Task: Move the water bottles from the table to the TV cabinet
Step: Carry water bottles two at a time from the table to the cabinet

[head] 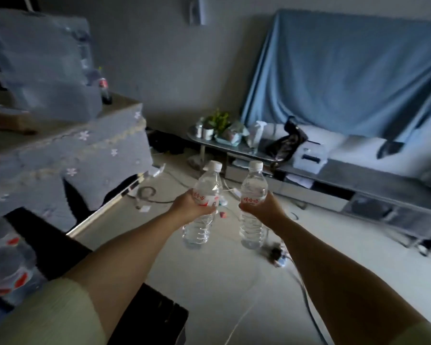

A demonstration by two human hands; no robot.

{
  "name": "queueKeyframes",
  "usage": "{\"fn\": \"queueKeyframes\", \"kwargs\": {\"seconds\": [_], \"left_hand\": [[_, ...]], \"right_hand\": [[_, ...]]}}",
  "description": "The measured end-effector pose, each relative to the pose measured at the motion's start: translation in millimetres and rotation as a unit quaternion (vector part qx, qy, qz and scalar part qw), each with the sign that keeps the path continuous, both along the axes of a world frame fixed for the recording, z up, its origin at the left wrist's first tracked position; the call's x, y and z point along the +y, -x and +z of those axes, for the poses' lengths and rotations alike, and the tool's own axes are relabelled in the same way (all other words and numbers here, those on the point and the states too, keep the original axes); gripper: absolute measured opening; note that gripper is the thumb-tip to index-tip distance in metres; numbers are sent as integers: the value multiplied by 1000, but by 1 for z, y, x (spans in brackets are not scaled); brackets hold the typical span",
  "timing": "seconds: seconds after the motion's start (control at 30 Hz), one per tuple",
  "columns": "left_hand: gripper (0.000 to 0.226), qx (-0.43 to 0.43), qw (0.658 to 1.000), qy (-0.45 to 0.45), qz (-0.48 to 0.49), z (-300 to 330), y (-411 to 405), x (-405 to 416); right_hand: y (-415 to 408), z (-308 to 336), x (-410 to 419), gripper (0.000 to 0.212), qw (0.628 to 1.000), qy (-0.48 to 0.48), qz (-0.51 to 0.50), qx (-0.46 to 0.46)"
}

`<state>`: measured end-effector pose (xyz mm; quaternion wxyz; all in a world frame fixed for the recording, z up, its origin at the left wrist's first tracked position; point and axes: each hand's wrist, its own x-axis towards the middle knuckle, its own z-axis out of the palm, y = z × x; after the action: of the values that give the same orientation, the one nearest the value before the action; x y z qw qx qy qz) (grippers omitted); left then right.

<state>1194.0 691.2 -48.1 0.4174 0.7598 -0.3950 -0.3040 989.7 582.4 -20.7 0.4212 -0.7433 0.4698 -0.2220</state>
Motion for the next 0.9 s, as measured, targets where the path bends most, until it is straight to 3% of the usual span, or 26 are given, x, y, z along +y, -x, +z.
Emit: {"fn": "queueKeyframes", "kwargs": {"seconds": [0.13, 0.37, 0.67, 0.9], "left_hand": [[47, -7, 993, 8, -114, 3, 60, -47], [50, 12, 963, 8, -268, 4, 193, -103], [46, 18, 935, 9, -353, 2, 356, -140], [46, 29, 928, 9, -372, 0, 452, -163]], "right_hand": [[76, 1, 4, 39, 994, 15, -108, 22], [216, 3, 17, 50, 956, -7, -290, 44], [375, -1, 35, 57, 909, -5, -408, 80], [461, -3, 26, 47, 900, -3, -429, 79]]}}
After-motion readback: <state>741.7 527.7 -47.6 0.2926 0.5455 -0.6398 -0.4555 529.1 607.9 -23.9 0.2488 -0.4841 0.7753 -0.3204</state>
